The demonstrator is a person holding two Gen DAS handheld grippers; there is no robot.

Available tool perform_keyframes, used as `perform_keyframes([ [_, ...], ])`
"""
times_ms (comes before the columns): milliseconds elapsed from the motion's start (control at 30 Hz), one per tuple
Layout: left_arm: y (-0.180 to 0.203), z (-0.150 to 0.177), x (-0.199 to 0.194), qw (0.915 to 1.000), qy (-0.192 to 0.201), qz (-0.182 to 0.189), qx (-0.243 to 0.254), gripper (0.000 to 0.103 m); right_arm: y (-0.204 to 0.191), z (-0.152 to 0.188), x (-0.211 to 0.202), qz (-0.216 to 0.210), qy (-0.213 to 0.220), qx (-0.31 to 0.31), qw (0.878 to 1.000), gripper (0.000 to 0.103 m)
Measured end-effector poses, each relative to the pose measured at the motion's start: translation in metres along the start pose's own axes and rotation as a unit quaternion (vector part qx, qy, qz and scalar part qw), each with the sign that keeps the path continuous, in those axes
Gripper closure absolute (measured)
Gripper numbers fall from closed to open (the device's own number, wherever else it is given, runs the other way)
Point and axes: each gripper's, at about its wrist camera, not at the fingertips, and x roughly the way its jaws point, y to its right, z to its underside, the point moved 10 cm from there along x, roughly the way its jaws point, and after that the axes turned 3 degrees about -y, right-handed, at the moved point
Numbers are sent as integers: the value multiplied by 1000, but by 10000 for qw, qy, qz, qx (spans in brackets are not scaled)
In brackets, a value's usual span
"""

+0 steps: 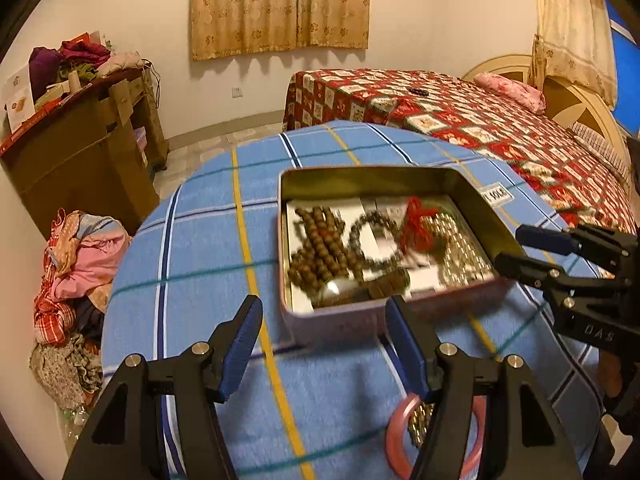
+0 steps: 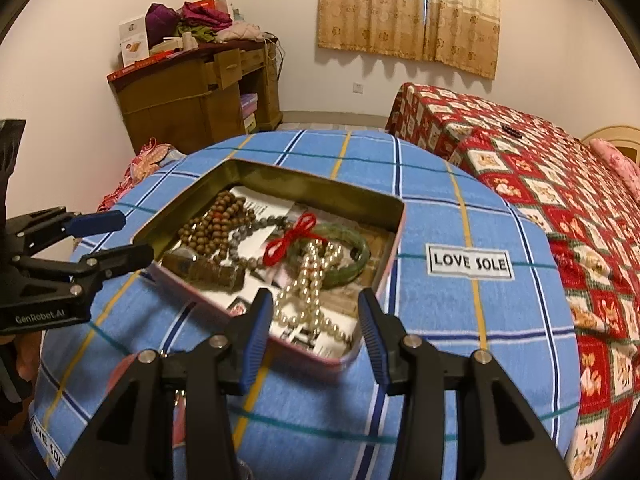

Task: Organize jewelry
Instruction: 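Withdraw both tools from the tin toward the pink and silver bangles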

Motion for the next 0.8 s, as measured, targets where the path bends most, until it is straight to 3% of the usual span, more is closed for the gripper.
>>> perform_keyframes([
  [300, 14, 32, -15, 9999, -67, 82, 79, 39, -3, 23, -27, 60, 33, 55, 10000, 49],
  [600, 13, 67, -28, 9998, -188, -53, -72, 39, -22, 70, -35, -147, -276, 198, 9993, 47],
  [800, 8, 78, -33, 9992, -232, -144, -277, 39, -40, 83, -44, -370, -268, 242, 9987, 39],
])
